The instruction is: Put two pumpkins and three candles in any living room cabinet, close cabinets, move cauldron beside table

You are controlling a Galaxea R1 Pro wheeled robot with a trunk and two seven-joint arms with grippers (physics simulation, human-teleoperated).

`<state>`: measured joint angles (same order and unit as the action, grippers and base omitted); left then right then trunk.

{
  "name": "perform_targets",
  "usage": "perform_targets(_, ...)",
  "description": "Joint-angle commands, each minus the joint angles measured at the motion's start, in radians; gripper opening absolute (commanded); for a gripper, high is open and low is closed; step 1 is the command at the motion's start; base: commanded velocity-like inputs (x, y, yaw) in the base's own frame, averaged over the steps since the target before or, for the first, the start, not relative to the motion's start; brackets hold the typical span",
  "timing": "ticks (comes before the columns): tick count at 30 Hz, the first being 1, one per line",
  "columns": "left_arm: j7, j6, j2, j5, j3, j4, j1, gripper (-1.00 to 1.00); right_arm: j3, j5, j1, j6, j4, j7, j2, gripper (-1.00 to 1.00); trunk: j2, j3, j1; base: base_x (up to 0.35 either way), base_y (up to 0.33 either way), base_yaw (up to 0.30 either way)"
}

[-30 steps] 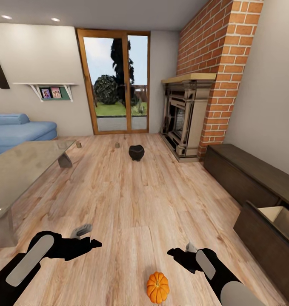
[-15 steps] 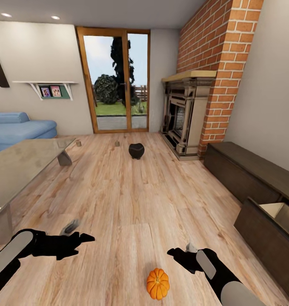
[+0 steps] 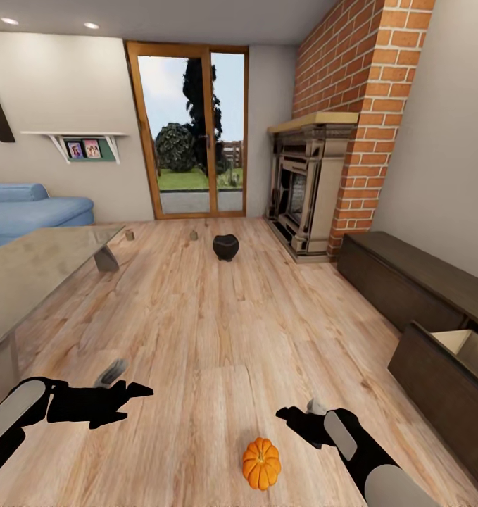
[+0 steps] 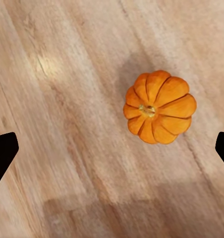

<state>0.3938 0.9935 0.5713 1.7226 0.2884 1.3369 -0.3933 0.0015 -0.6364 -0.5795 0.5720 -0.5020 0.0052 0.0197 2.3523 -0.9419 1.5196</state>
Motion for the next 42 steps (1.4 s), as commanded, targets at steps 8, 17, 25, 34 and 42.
perform_targets(8, 0.01, 0.001, 0.001, 0.047, 0.002, 0.002, 0.0, 1.0, 0.0, 0.0, -0.001, 0.0, -0.001, 0.001, 0.0, 1.0, 0.057, -0.026, 0.031, 0.0, 0.0, 0.0)
perform_targets(17, 0.01, 0.001, 0.002, 0.066, 0.002, 0.002, 0.0, 1.0, 0.001, 0.0, 0.0, -0.002, -0.001, 0.0, 0.0, 1.0, 0.12, -0.054, 0.065, 0.0, 0.0, 0.0)
perform_targets(25, 0.01, 0.001, 0.001, 0.066, 0.002, 0.002, 0.0, 1.0, 0.0, 0.0, 0.0, -0.004, -0.001, 0.006, -0.002, 1.0, 0.149, -0.082, 0.082, 0.0, 0.0, 0.0)
perform_targets(34, 0.011, 0.0, 0.001, 0.065, 0.004, 0.002, 0.0, 1.0, -0.005, -0.006, -0.001, -0.003, 0.001, 0.014, -0.005, 1.0, 0.151, -0.117, 0.086, 0.0, 0.0, 0.0)
perform_targets(42, 0.011, 0.0, 0.0, 0.064, 0.006, 0.002, 0.0, 1.0, -0.005, -0.023, 0.0, -0.038, 0.0, 0.021, -0.006, 1.0, 0.153, -0.148, 0.09, 0.0, 0.0, 0.0)
